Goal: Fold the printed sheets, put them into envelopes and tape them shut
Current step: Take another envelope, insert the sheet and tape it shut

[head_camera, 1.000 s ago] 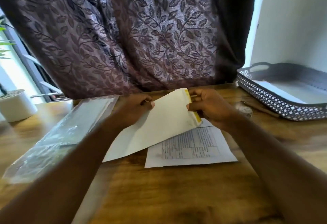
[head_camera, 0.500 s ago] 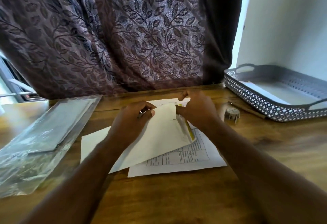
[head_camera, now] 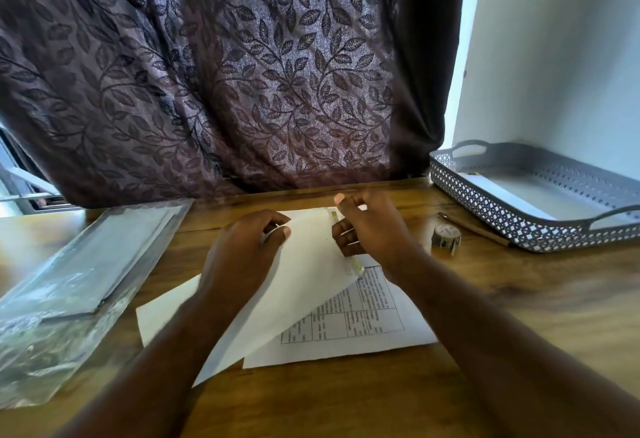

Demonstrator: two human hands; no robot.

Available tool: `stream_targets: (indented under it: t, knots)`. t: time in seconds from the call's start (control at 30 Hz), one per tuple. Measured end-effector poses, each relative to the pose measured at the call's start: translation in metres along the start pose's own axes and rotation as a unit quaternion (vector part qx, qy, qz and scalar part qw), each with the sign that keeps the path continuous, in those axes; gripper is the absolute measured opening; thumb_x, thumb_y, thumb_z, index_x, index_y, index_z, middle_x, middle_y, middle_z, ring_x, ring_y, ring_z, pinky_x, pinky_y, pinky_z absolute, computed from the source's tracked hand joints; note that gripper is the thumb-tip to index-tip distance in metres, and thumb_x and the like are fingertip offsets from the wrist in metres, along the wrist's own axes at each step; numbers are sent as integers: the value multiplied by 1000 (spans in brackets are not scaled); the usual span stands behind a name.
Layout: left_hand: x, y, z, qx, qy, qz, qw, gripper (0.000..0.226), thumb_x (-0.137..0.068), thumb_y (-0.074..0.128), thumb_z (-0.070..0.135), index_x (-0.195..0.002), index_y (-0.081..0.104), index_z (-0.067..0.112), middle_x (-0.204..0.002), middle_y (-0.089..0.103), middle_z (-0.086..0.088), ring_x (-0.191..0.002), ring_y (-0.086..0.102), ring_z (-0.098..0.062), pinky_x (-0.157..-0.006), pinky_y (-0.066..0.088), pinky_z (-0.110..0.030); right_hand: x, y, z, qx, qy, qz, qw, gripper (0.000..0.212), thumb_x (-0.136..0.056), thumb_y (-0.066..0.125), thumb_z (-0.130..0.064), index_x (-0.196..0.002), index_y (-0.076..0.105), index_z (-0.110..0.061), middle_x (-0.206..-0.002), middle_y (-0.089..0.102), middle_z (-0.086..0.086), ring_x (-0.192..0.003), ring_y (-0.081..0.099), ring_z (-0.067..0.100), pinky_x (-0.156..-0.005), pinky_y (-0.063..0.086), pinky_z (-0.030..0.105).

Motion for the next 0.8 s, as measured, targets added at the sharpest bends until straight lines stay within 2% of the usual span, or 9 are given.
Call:
stream_targets:
  t: [0.07, 0.2, 0.3, 0.4, 0.53, 0.63, 0.8]
  knots:
    - [0, 0, 0, 1, -3, -1, 1000, 16, -97, 62, 29, -110, 70, 25, -100, 69, 12, -87, 60, -1, -68, 41, -15, 0, 2, 2, -25, 19, -23, 999, 27, -102, 53, -35, -106, 60, -9, -76, 75, 10, -65, 73, 23, -65, 62, 37]
    - [0, 1, -1, -3, -3, -6, 1000, 17, -97, 61, 29, -110, 70, 26, -102, 70, 11, -87, 60, -2, -69, 43, -17, 3, 8, 4, -48, 44, -75, 995, 30, -100, 59, -27, -104, 66, 2, -73, 69, 5, -66, 67, 21, -69, 58, 34]
    - [-1, 1, -2, -24, 5, -9, 1000, 17, -99, 58, 28, -112, 69, 25, -105, 71, 9, -89, 61, -5, -69, 42, -14, 5, 9, 10, -48, 93, -92, 990, 32, -98, 61, -28, -103, 68, 3, -87, 75, 15, -82, 74, 32, -81, 61, 42]
    - [0, 0, 1, -41, 11, -5, 999, 17, -100, 57, 28, -112, 69, 25, -106, 70, 9, -89, 58, -5, -69, 38, -12, 9, 13, 13, -42, 136, -141, 980, 32, -97, 63, -33, -104, 69, -2, -89, 76, 9, -92, 73, 31, -86, 59, 43]
    - [1, 0, 4, -37, 22, -7, 999, 18, -100, 57, 27, -113, 69, 24, -107, 69, 8, -90, 57, -6, -70, 40, -15, 20, 26, 17, -80, 186, -214, 956, 37, -94, 66, -33, -121, 66, -8, -110, 75, 12, -108, 69, 32, -98, 54, 50]
    - [1, 1, 4, -33, 39, -5, 999, 17, -99, 57, 24, -110, 71, 21, -107, 70, 7, -90, 55, -4, -72, 34, -7, 28, 38, 19, -115, 207, -268, 934, 43, -92, 66, -37, -126, 66, -9, -121, 71, 17, -115, 65, 36, -101, 51, 56]
    - [2, -1, 10, -16, 72, 0, 997, 17, -99, 59, 19, -107, 73, 17, -100, 63, 14, -87, 53, 1, -72, 36, 0, 33, 45, 28, -148, 239, -297, 913, 36, -94, 64, -33, -123, 66, -12, -112, 72, 11, -110, 63, 32, -106, 46, 56]
Point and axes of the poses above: each hand's wrist, its own x-axis away from the middle knuckle, its own y-axis out of the palm, z = x × y, the point moved 8 cm from there along -x, towards the middle knuckle
